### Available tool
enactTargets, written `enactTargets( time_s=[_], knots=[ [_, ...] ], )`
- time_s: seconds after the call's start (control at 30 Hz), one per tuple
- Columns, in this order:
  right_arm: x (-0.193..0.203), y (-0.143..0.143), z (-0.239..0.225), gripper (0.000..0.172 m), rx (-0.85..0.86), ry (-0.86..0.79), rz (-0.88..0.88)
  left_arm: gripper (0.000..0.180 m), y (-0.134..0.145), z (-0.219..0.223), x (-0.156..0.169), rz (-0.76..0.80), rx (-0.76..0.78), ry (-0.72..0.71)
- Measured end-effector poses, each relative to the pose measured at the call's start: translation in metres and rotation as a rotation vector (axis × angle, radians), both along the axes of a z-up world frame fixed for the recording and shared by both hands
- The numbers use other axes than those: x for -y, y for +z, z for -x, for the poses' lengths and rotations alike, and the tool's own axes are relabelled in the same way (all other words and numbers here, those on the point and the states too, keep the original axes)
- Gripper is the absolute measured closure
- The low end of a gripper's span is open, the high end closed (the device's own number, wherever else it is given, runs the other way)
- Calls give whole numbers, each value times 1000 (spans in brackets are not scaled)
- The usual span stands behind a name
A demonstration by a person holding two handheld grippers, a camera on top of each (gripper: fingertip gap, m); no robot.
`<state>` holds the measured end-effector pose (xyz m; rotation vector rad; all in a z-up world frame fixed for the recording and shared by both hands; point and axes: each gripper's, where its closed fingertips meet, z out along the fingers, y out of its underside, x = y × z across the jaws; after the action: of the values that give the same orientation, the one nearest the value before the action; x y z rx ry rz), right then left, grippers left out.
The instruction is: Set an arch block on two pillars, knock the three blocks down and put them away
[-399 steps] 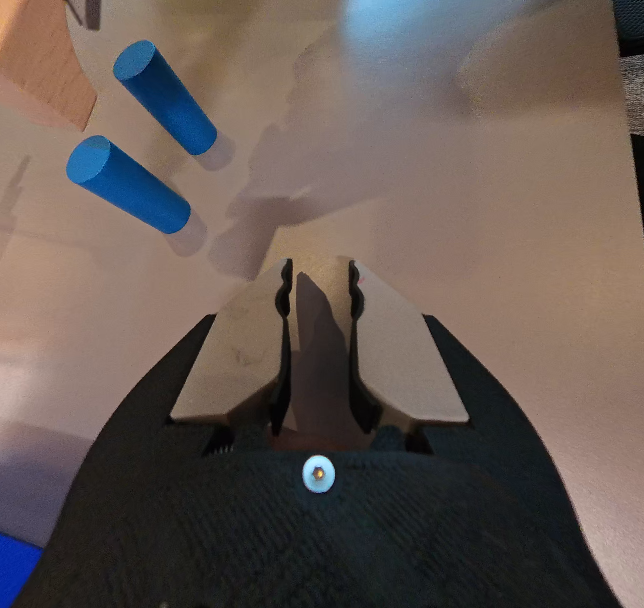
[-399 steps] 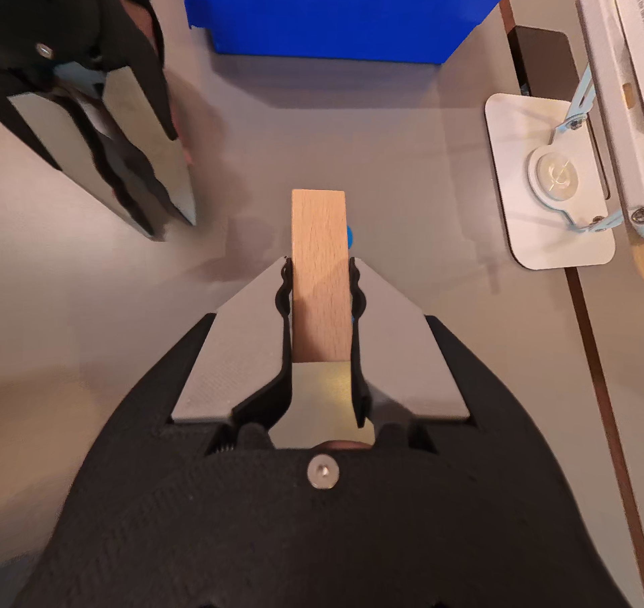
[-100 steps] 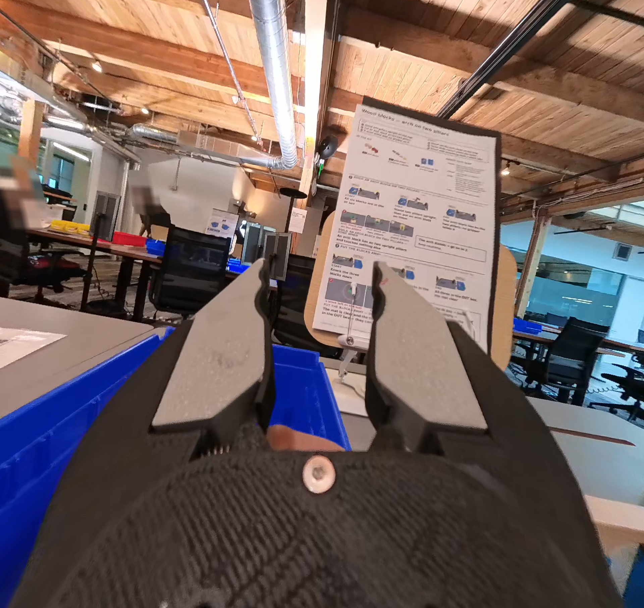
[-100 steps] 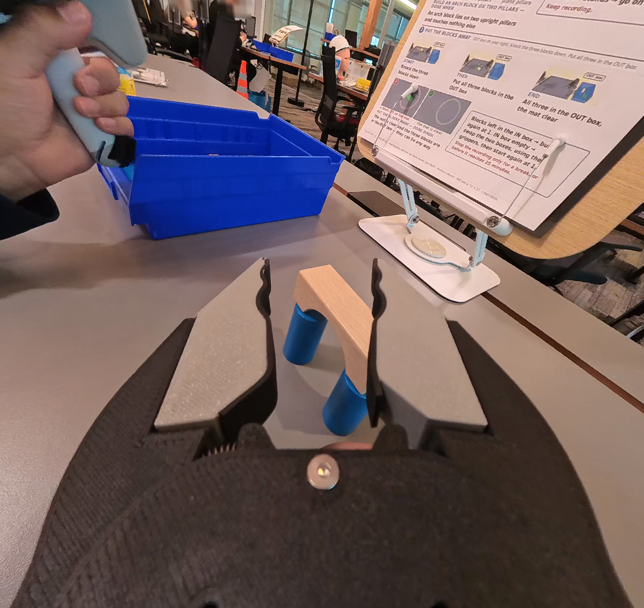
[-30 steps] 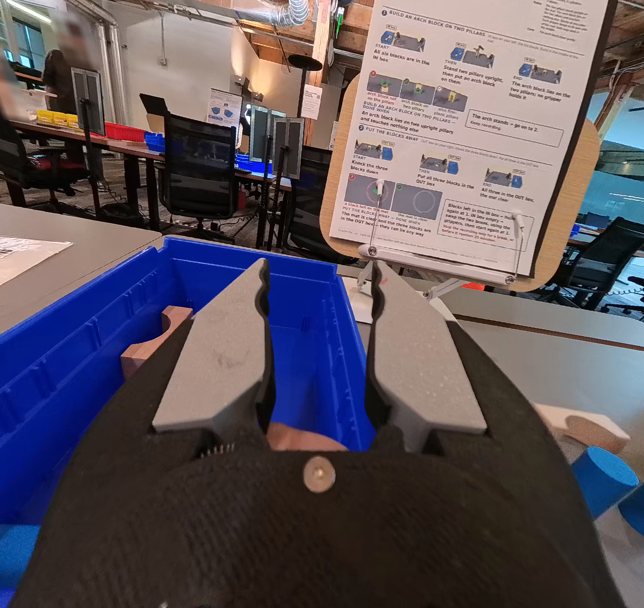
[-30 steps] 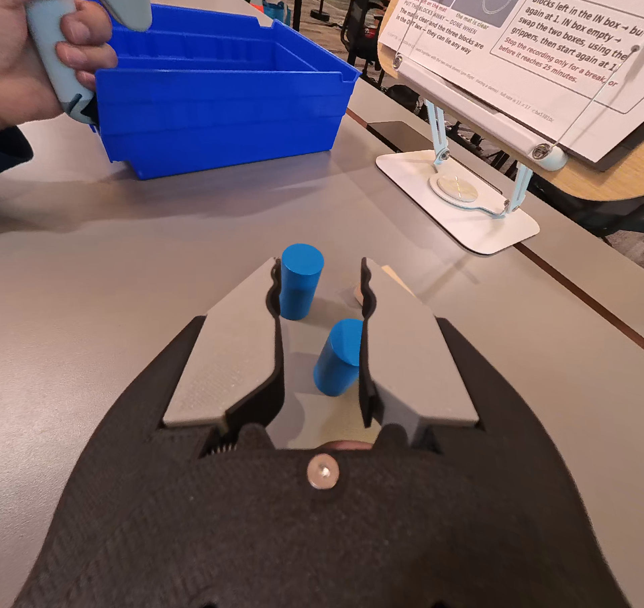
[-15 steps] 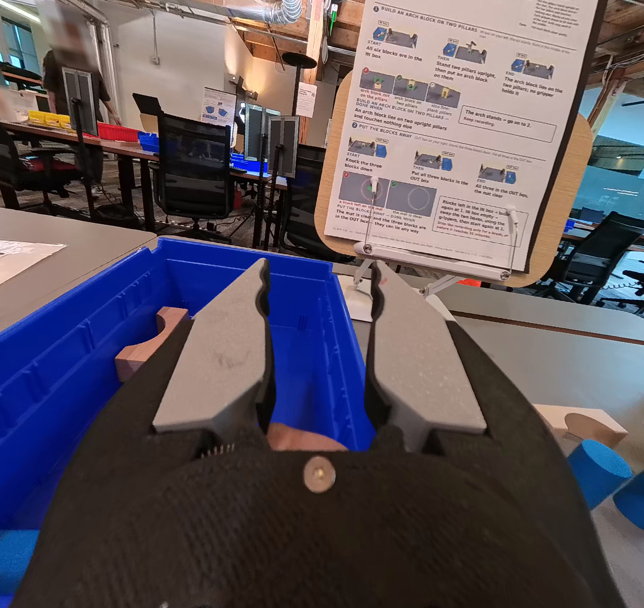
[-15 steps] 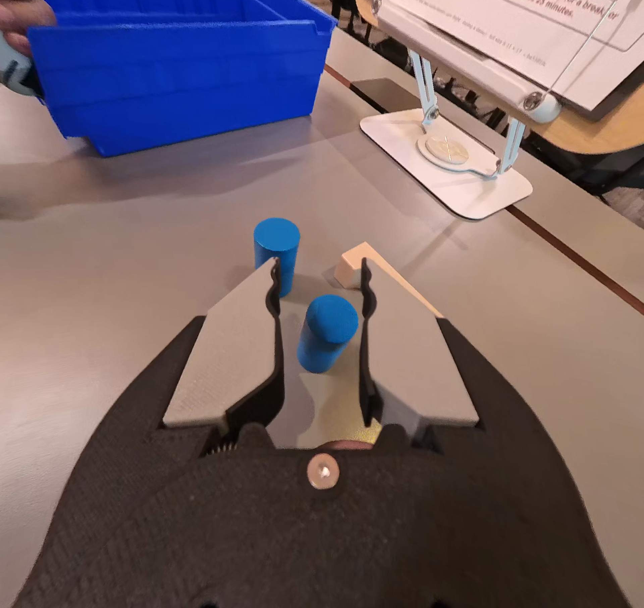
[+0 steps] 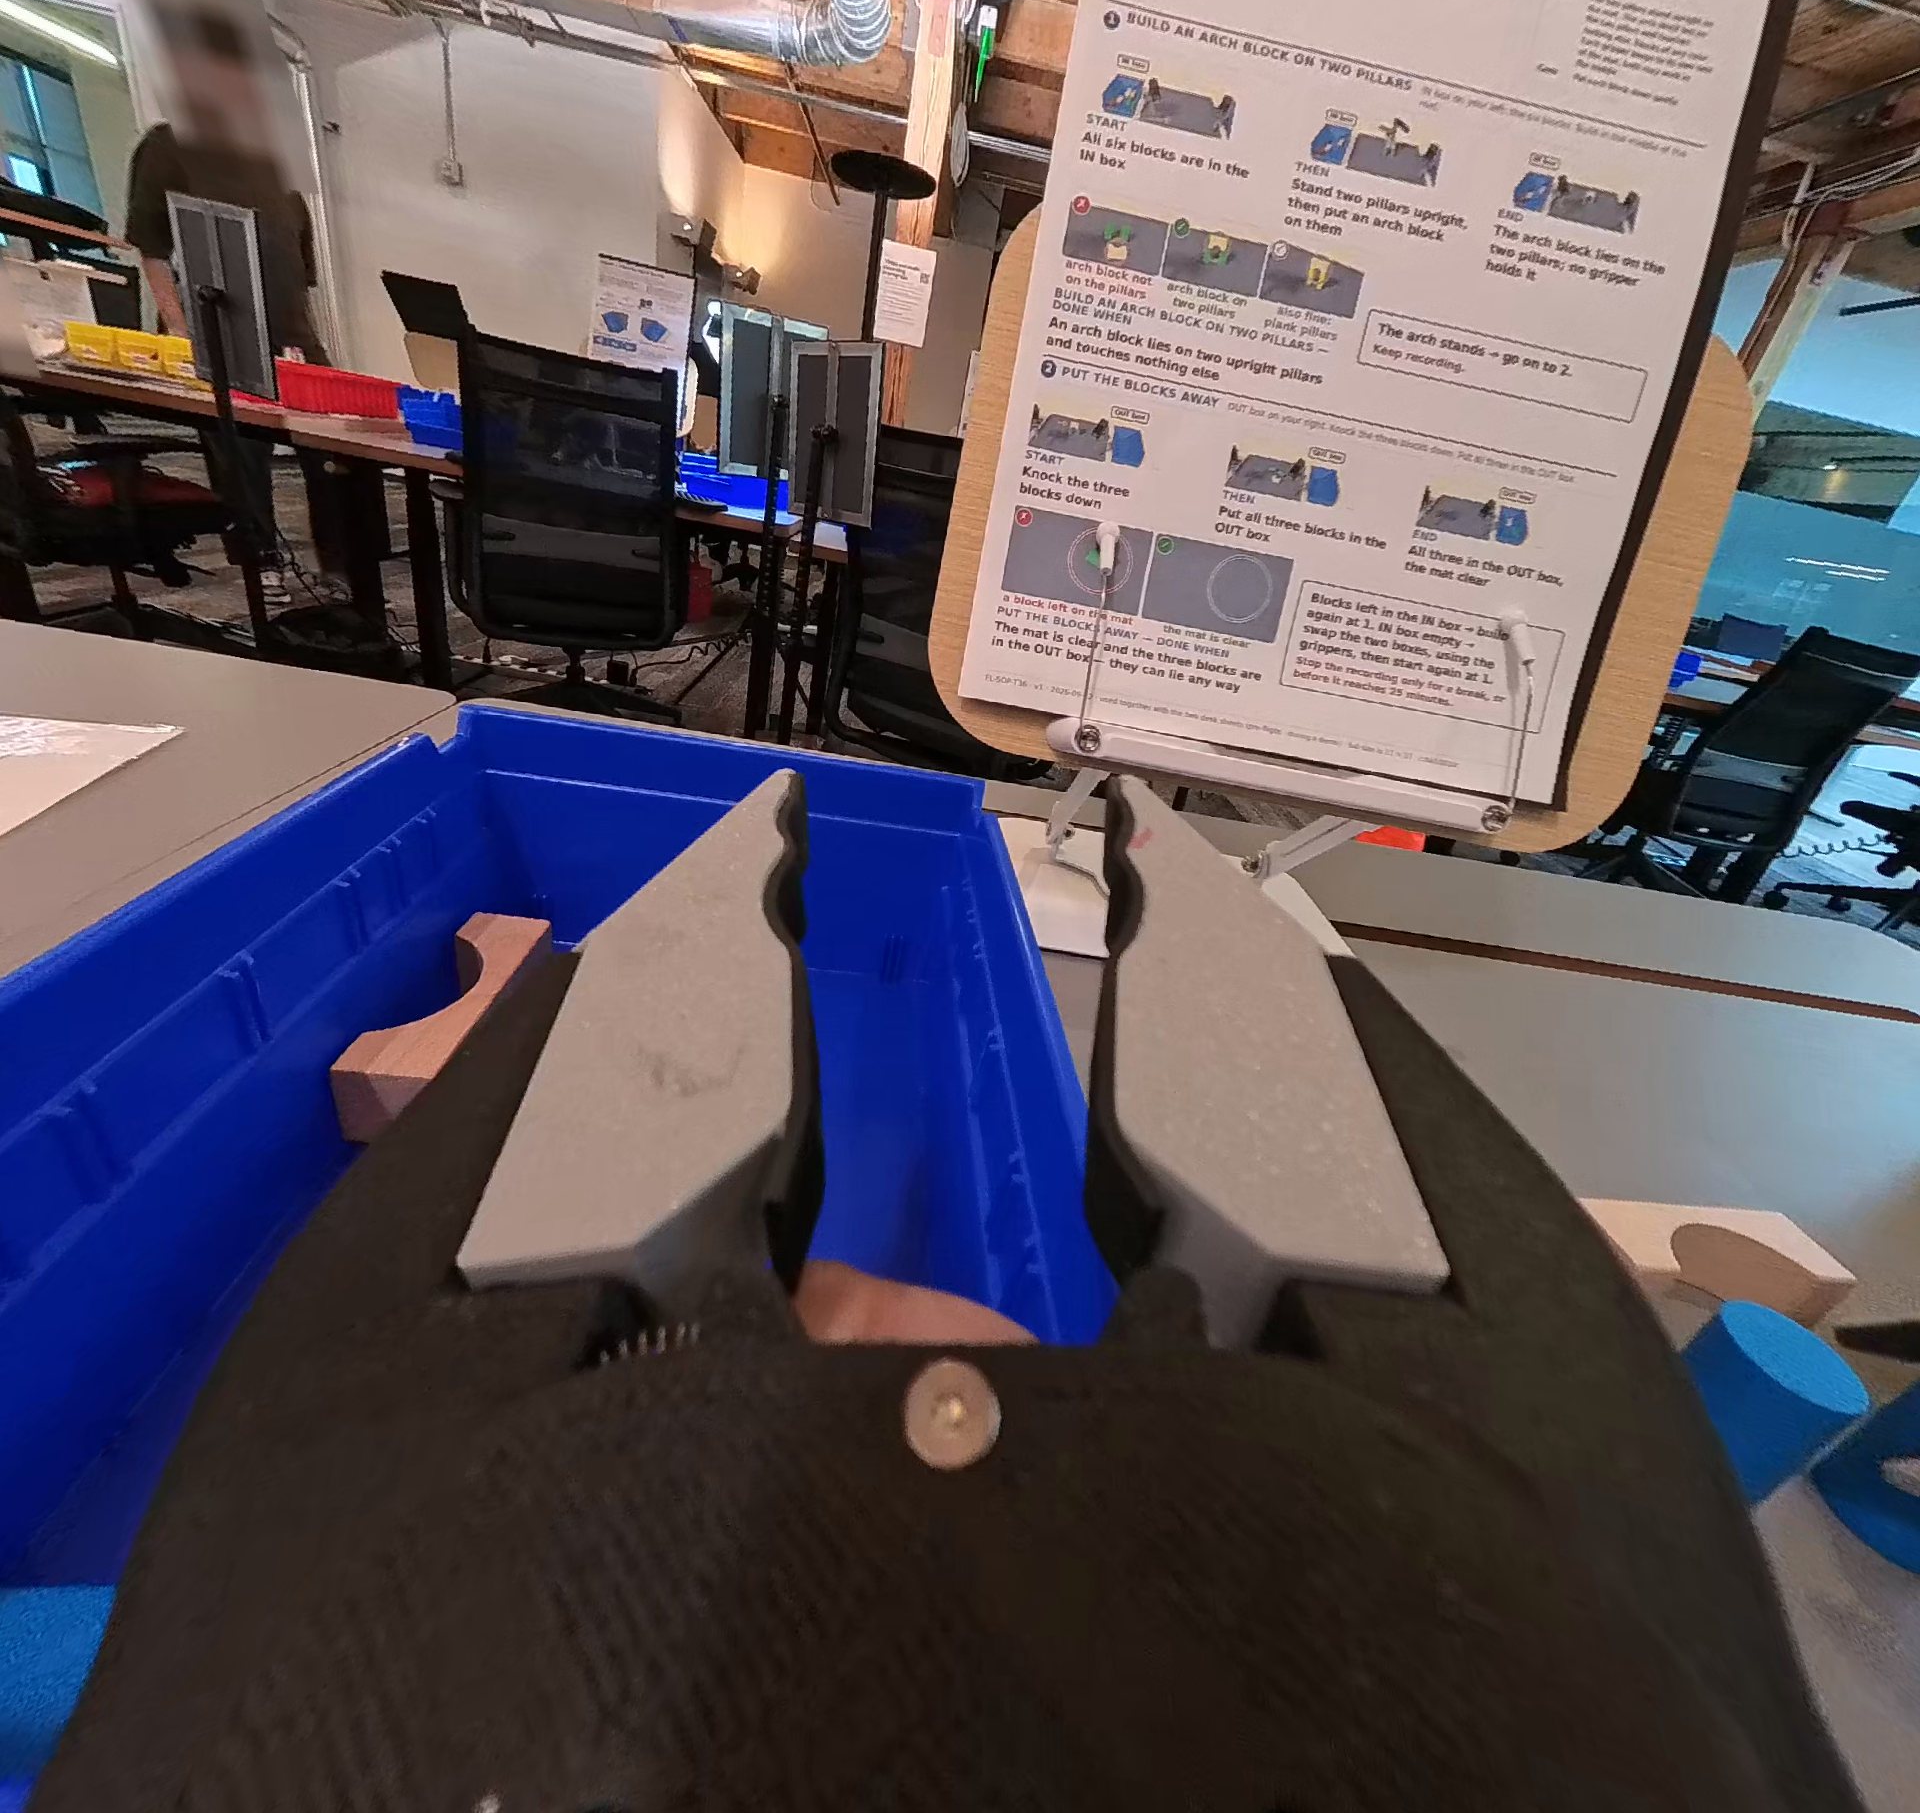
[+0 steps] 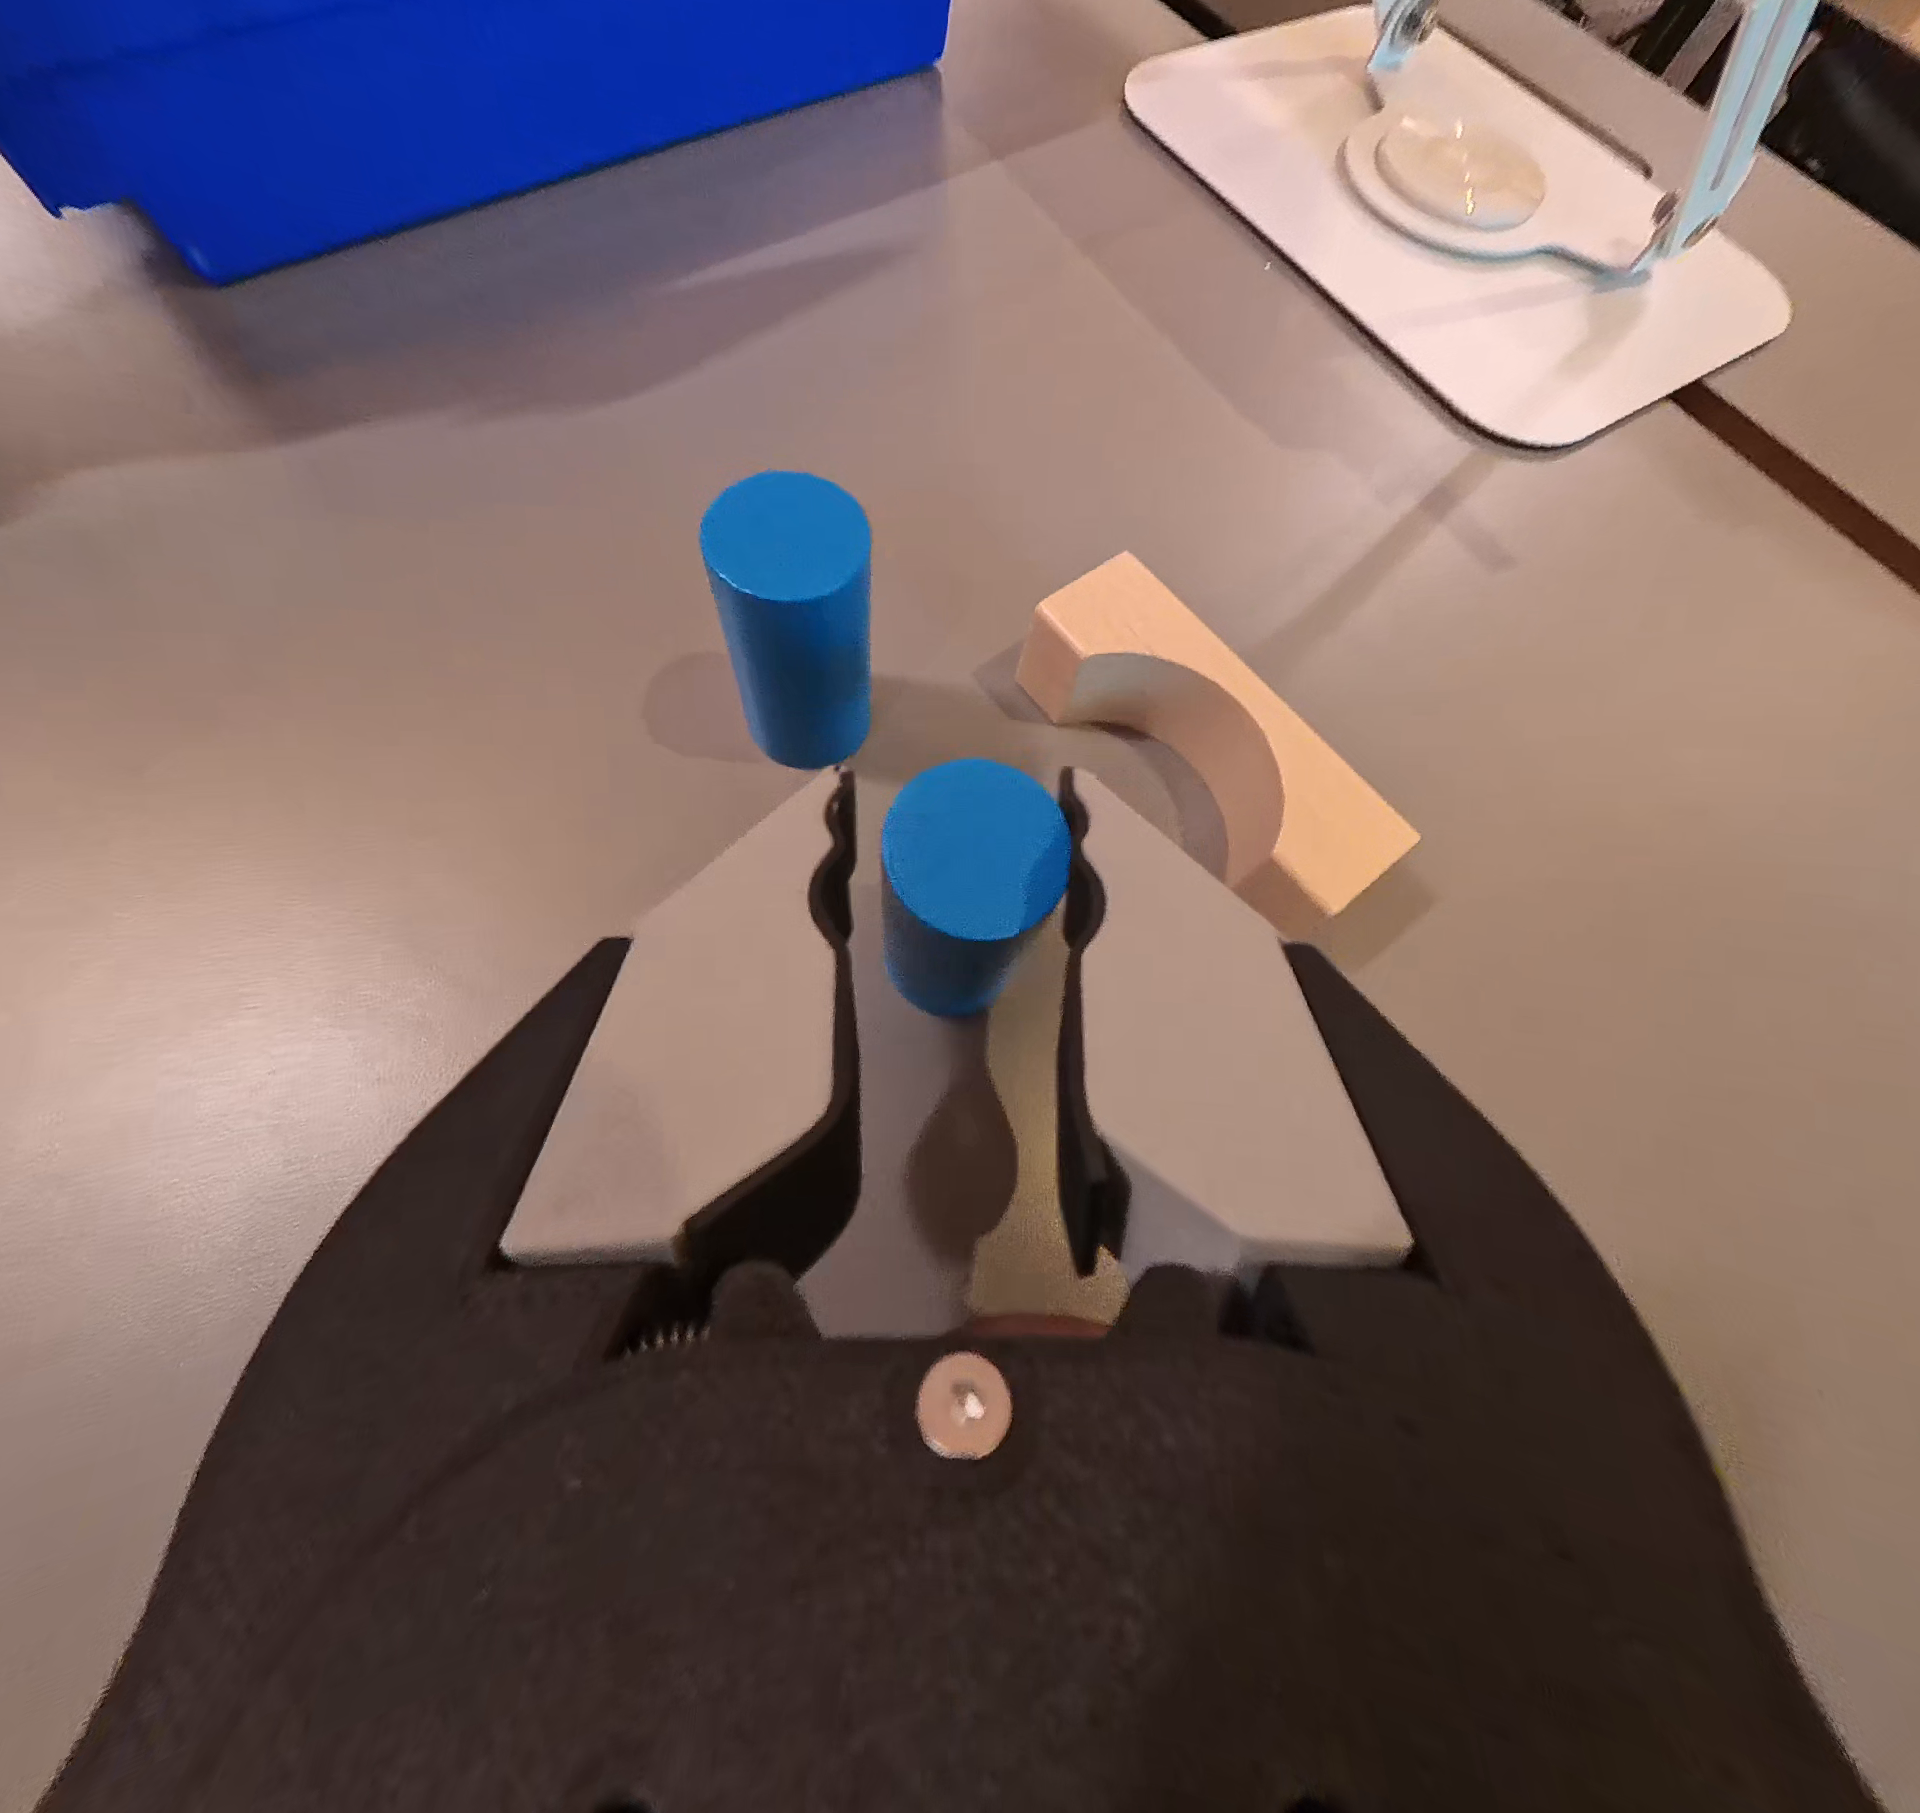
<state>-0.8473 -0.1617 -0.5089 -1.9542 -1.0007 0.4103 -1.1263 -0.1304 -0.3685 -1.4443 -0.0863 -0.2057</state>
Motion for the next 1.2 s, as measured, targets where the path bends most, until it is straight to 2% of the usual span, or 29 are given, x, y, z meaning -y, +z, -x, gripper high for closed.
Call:
enactTargets(
  time_s=[0.03,0.2,0.37,0.57,0.83,1.1,1.2],
  knots=[
    [0,-2,0,141,4,2,9,125,0,0,0,0,0,-1],
    [0,0,-1,141,12,-5,0,125,0,-1,0,1,2,-4],
    [-2,19,-2,141,-32,-26,-79,125,0,-2,0,2,1,-8],
    [-8,66,-18,142,-91,-119,-291,125,0,-2,0,1,1,-8],
    [8,159,-83,141,-174,-344,-676,125,0,-3,0,0,-7,-9],
    [22,197,-157,142,-172,-548,-801,125,0,-4,0,-3,-11,-11],
    [28,205,-186,141,-46,-632,-814,126,0,-4,0,-5,-13,-14]
  ],
)
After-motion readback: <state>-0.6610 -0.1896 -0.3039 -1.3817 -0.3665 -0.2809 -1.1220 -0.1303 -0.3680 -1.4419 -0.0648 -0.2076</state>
